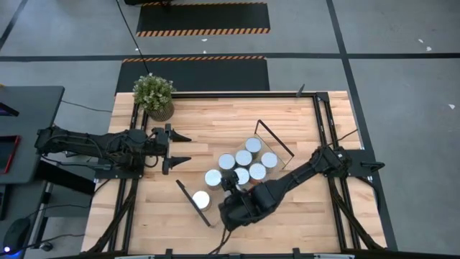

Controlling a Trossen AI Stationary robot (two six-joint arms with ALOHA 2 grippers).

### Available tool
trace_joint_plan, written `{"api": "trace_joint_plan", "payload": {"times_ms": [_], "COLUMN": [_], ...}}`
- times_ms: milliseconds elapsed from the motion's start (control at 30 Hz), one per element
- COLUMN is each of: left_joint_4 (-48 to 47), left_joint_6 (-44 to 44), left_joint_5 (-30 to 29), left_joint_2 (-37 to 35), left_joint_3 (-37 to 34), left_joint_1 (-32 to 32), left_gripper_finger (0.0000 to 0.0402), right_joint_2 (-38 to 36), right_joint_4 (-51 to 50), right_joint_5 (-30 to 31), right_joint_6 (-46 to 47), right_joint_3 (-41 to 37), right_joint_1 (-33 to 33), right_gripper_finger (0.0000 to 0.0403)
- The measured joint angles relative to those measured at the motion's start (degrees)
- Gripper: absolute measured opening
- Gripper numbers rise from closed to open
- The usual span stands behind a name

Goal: Pick and place cans onto a shelf
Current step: Adjust the cans on the shelf

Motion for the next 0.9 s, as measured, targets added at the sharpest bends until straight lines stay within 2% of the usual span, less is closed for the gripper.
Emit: {"api": "trace_joint_plan", "payload": {"times_ms": [100,600,900], "left_joint_4": [0.0,0.0,0.0], "left_joint_6": [-0.3,-0.3,-0.3], "left_joint_5": [0.0,0.0,0.0], "left_joint_2": [0.0,0.0,0.0], "left_joint_3": [0.0,0.0,0.0], "left_joint_1": [0.0,0.0,0.0], "left_gripper_finger": [0.0355,0.0355,0.0355], "right_joint_2": [-0.1,0.0,0.2], "right_joint_4": [0.0,-0.3,4.0], "right_joint_5": [1.8,2.2,5.3], "right_joint_6": [1.3,5.5,4.1], "right_joint_3": [-0.7,-1.1,-7.4], "right_joint_1": [1.1,1.9,3.2], "right_gripper_finger": [0.0346,0.0346,0.0346]}}
